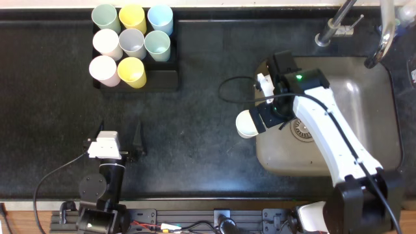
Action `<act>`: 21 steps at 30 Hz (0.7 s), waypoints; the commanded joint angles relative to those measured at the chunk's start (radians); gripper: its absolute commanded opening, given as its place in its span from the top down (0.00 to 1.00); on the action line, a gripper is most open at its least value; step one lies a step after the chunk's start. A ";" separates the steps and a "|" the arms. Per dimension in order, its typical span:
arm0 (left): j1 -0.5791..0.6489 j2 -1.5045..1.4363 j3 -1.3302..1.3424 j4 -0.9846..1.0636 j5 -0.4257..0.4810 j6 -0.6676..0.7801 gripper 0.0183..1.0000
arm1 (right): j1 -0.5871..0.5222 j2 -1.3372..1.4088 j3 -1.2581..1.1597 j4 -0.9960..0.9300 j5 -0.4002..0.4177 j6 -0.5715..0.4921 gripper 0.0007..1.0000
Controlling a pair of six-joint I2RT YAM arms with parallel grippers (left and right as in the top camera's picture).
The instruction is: Store Cups
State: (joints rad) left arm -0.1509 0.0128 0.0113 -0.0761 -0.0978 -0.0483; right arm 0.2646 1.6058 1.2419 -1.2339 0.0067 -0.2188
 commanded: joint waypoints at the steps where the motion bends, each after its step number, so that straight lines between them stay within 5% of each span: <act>1: 0.000 -0.010 -0.003 0.000 0.007 0.017 0.00 | 0.005 0.038 0.031 0.017 -0.010 -0.048 0.00; 8: 0.000 -0.010 -0.003 0.000 0.007 0.017 0.00 | 0.005 0.068 0.036 0.049 -0.022 -0.053 0.01; 9: 0.000 -0.010 -0.003 0.000 0.007 0.017 0.00 | 0.005 0.071 0.036 0.048 -0.035 -0.058 0.15; 10: 0.000 -0.010 -0.003 0.000 0.007 0.017 0.00 | 0.007 0.072 0.036 0.047 -0.048 -0.058 0.88; 11: 0.000 -0.010 -0.003 0.000 0.007 0.017 0.00 | 0.011 0.072 0.036 0.047 -0.067 -0.058 0.96; 21: 0.000 -0.010 -0.003 0.000 0.007 0.017 0.00 | 0.077 0.069 0.276 -0.032 -0.096 -0.026 0.96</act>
State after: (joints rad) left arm -0.1509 0.0128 0.0113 -0.0761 -0.0978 -0.0483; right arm 0.3237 1.6814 1.3849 -1.2617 -0.0799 -0.2615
